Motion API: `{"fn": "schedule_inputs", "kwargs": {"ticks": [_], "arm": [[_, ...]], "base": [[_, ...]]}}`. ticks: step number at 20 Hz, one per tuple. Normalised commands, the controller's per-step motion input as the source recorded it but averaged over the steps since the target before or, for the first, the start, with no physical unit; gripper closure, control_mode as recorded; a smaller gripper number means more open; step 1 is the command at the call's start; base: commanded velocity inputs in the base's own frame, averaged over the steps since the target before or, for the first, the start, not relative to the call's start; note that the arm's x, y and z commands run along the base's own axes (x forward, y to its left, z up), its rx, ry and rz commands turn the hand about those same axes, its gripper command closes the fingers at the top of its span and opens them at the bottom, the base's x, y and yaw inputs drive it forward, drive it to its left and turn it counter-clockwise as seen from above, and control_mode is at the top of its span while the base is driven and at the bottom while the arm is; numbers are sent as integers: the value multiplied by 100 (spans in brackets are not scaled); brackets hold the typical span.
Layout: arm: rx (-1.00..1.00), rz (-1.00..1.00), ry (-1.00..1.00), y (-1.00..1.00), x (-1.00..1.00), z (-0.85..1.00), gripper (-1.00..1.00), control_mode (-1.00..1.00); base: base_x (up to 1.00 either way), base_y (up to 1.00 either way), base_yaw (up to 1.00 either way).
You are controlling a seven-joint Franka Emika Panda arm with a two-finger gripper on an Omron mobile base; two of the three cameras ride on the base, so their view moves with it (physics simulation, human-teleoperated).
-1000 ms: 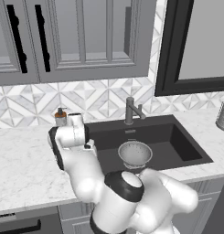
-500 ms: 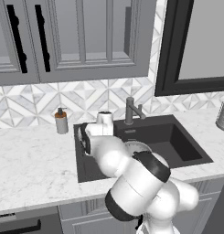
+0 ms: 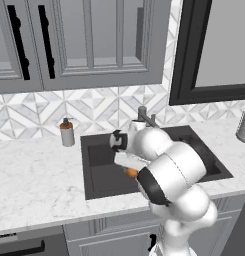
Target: Put the colander in the sink, put the tangerine in the colander, and turn on the sink faucet and pour water over the colander.
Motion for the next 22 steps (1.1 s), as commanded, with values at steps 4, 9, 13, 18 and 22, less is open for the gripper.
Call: {"fn": "schedule_inputs", "kwargs": {"ticks": [4,9,13,18,22], "arm": [[-1,-14,1,-34,20,0,100,-100],[-7,-13,0,-30,8,-10,100,-100],[-15,-9,-6,-13,0,-18,100,-100],[-13,-11,-6,-5,0,-14,100,-100],[-8,-13,1,-20,17,-4,100,-100]], "base": [[0,0,0],[0,0,0],[0,0,0],[0,0,0],[0,0,0]]}}
